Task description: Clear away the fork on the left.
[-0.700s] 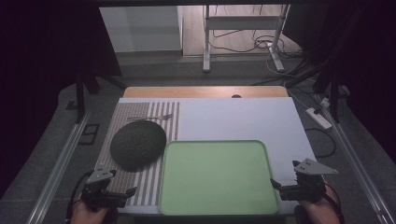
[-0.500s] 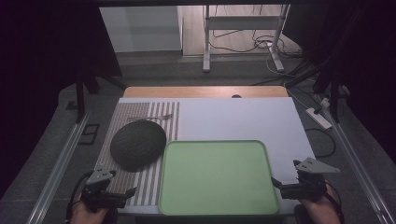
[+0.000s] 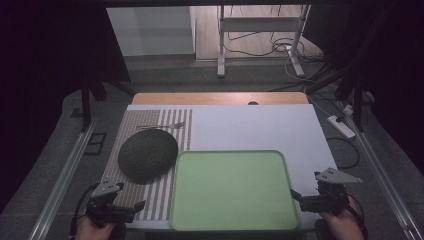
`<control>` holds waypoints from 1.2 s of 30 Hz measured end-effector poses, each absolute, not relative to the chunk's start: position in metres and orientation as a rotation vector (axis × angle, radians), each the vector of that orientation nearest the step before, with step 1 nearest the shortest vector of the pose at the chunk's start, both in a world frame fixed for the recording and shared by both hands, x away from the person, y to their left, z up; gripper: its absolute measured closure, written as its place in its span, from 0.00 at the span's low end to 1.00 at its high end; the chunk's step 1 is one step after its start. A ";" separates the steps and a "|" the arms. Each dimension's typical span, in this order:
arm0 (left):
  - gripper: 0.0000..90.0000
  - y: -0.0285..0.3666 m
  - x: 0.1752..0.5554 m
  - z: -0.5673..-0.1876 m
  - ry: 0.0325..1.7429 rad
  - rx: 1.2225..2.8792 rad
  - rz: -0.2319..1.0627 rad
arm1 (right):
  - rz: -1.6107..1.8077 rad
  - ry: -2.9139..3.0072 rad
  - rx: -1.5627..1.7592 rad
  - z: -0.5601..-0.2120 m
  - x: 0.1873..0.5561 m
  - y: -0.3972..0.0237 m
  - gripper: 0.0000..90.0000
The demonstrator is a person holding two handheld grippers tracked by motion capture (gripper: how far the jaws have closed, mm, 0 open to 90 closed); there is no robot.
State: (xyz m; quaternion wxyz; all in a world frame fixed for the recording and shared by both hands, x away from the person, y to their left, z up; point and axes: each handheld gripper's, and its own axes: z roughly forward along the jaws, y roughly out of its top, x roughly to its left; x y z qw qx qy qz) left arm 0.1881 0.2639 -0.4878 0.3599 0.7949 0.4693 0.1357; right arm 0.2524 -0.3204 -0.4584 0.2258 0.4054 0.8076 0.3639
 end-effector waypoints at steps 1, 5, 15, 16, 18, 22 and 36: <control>0.01 0.264 0.188 -0.488 1.215 2.042 0.348 | 1.002 2.231 1.114 -0.459 0.253 -0.320 0.00; 0.00 0.265 0.189 -0.488 1.226 2.039 0.345 | 0.997 2.238 1.112 -0.459 0.253 -0.319 0.00; 0.00 0.264 0.195 -0.486 1.217 2.020 0.304 | 0.983 2.266 1.082 -0.460 0.253 -0.317 0.00; 0.00 0.264 0.196 -0.485 1.209 2.015 0.299 | 0.976 2.269 1.079 -0.460 0.254 -0.316 0.00; 0.00 0.263 0.198 -0.484 1.206 2.018 0.309 | 0.964 2.279 1.068 -0.460 0.254 -0.315 0.00; 0.00 0.259 0.202 -0.483 1.200 2.036 0.317 | 0.950 2.288 1.051 -0.460 0.253 -0.313 0.00; 0.00 0.257 0.231 -0.487 1.158 2.094 0.289 | 0.950 2.287 1.052 -0.461 0.254 -0.313 0.00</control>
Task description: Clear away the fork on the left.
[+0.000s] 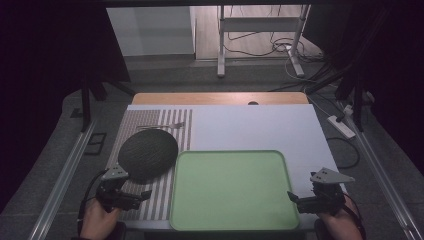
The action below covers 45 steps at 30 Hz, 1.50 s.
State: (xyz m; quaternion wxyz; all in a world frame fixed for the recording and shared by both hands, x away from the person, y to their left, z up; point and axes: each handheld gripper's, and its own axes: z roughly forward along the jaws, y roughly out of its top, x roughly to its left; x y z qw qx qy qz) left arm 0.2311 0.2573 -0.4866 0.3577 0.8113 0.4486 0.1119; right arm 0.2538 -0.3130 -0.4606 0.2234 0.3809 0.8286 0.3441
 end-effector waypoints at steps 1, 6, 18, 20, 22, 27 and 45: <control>0.00 0.257 0.234 -0.487 1.156 2.096 0.292 | 0.951 2.287 1.052 -0.461 0.254 -0.313 0.00; 0.00 0.257 0.247 -0.487 1.147 2.097 0.276 | 0.950 2.289 1.054 -0.461 0.254 -0.313 0.00; 0.00 0.261 0.288 -0.485 1.115 2.057 0.223 | 0.945 2.292 1.056 -0.461 0.255 -0.313 0.00; 0.00 0.260 0.296 -0.486 1.122 2.057 0.217 | 0.945 2.291 1.056 -0.461 0.255 -0.313 0.00; 0.00 0.260 0.306 -0.488 1.128 2.057 0.213 | 0.944 2.292 1.056 -0.461 0.255 -0.313 0.00; 0.00 0.258 0.318 -0.492 1.145 2.084 0.224 | 0.942 2.296 1.053 -0.461 0.255 -0.312 0.00; 0.00 0.265 0.363 -0.497 1.227 2.070 0.229 | 0.930 2.313 1.052 -0.462 0.256 -0.311 0.00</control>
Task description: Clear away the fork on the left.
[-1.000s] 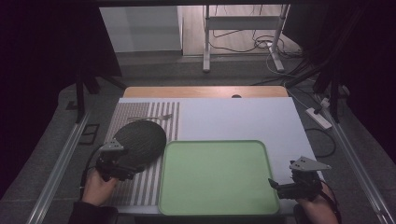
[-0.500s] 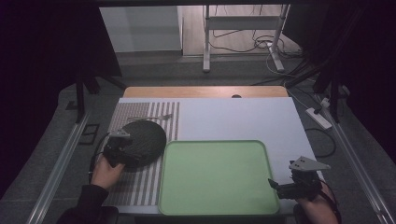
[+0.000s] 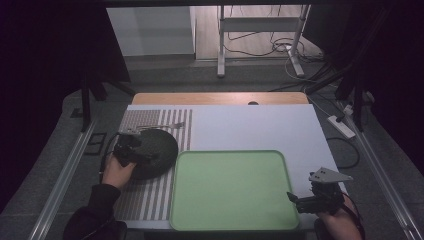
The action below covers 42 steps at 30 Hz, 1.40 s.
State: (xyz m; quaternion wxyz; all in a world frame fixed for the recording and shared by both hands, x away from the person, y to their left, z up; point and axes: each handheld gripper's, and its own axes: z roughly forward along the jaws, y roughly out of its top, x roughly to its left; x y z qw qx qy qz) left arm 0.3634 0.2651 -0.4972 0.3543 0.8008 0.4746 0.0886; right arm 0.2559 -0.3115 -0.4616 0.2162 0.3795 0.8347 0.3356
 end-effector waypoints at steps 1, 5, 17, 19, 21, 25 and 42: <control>0.00 0.265 0.363 -0.497 1.227 2.070 0.229 | 0.929 2.314 1.051 -0.462 0.256 -0.311 0.00; 0.00 0.262 0.375 -0.500 1.233 2.089 0.228 | 0.925 2.317 1.051 -0.462 0.256 -0.311 0.00; 0.00 0.264 0.407 -0.504 1.300 2.079 0.238 | 0.928 2.320 1.050 -0.462 0.256 -0.311 0.00; 0.00 0.266 0.412 -0.504 1.326 2.063 0.245 | 0.928 2.321 1.050 -0.462 0.256 -0.311 0.00; 0.00 0.269 0.417 -0.505 1.336 2.052 0.240 | 0.928 2.321 1.050 -0.462 0.256 -0.311 0.00; 0.00 0.272 0.427 -0.506 1.343 2.062 0.241 | 0.926 2.323 1.047 -0.462 0.257 -0.311 0.00; 0.00 0.271 0.464 -0.514 1.360 2.122 0.248 | 0.929 2.326 1.046 -0.462 0.257 -0.311 0.00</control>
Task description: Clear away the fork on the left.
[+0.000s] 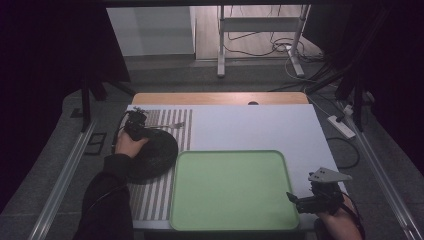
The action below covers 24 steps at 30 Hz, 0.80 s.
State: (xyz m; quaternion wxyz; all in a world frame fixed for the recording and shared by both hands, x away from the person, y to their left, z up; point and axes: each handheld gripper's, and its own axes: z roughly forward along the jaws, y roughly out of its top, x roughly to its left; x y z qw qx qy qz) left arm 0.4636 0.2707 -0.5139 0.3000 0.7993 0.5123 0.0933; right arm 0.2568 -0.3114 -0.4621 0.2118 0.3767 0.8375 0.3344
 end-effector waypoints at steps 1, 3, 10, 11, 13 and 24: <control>0.00 0.270 0.466 -0.515 1.365 2.124 0.260 | 0.930 2.326 1.048 -0.462 0.257 -0.311 0.00; 0.00 0.271 0.468 -0.515 1.362 2.124 0.252 | 0.929 2.328 1.045 -0.462 0.257 -0.311 0.00; 0.05 0.273 0.479 -0.517 1.368 2.136 0.255 | 0.931 2.327 1.048 -0.462 0.257 -0.312 0.00; 0.09 0.274 0.480 -0.516 1.369 2.119 0.252 | 0.931 2.327 1.049 -0.462 0.257 -0.312 0.00; 0.21 0.275 0.480 -0.515 1.360 2.102 0.237 | 0.931 2.329 1.048 -0.462 0.257 -0.312 0.00; 0.98 0.284 0.497 -0.515 1.462 2.102 0.299 | 0.941 2.330 1.050 -0.462 0.257 -0.312 0.00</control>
